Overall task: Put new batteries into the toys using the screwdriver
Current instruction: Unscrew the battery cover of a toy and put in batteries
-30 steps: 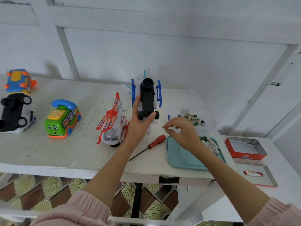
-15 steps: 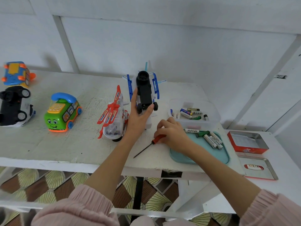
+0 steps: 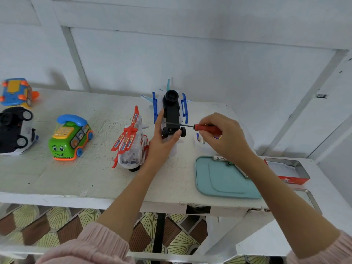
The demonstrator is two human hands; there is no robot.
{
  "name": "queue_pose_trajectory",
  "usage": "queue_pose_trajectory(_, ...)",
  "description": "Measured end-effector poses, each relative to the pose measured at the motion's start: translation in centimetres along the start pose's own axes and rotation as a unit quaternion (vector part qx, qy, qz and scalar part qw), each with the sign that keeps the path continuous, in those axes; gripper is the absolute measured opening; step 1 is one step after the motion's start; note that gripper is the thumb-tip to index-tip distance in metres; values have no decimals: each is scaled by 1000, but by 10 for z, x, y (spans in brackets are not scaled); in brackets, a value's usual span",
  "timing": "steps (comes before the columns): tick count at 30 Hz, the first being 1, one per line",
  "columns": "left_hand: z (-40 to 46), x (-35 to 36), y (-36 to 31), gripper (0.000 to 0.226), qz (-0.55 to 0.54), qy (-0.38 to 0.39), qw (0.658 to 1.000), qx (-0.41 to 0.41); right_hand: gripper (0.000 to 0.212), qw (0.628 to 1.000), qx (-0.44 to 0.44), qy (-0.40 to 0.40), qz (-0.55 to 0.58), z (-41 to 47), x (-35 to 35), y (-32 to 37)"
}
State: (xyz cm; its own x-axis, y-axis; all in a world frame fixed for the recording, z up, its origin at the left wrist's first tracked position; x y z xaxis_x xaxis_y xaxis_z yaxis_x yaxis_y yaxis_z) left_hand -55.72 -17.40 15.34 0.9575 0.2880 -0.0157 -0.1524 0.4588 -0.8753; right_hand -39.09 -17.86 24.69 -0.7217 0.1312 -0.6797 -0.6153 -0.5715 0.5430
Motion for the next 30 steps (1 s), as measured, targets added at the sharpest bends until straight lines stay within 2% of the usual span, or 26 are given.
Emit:
queue_pose_trajectory(2, 1, 0, 1, 73, 3, 0, 1000, -4, 15, 998, -23, -50, -41, -2, -5, 4)
queue_pose_trajectory(5, 2, 0, 1, 74, 5, -1, 1000, -9, 18, 990, -33, -79, -110, -1, -9, 5)
queue_pose_trajectory(11, 1, 2, -1, 73, 13, 9, 1000, -14, 28, 986, -56, -63, -142, 1, -8, 9)
queue_pose_trajectory(16, 1, 2, 2, 74, 13, 10, 1000, -18, 10, 981, -65, -67, -173, 3, -9, 13)
queue_pose_trajectory(25, 0, 2, 1, 73, 13, 14, 1000, -16, 7, 970, -115, -67, -202, 5, -11, 23)
queue_pose_trajectory(30, 0, 1, 1, 72, 2, 7, 1000, -11, 29, 979, -130, -6, -157, 13, -11, 43)
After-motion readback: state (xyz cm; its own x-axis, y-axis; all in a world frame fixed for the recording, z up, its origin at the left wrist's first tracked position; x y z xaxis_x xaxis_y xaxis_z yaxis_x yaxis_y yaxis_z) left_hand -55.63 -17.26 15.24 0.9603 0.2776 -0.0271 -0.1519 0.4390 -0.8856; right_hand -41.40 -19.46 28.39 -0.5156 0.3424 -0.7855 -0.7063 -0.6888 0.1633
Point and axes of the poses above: each hand's wrist, its own z-axis towards the middle knuckle, its own x-axis out of the palm, y = z × x, the point moved 5 cm from there along z, towards the middle knuckle, and after that the axes turned 11 degrees about x, right-handed, at the moved point
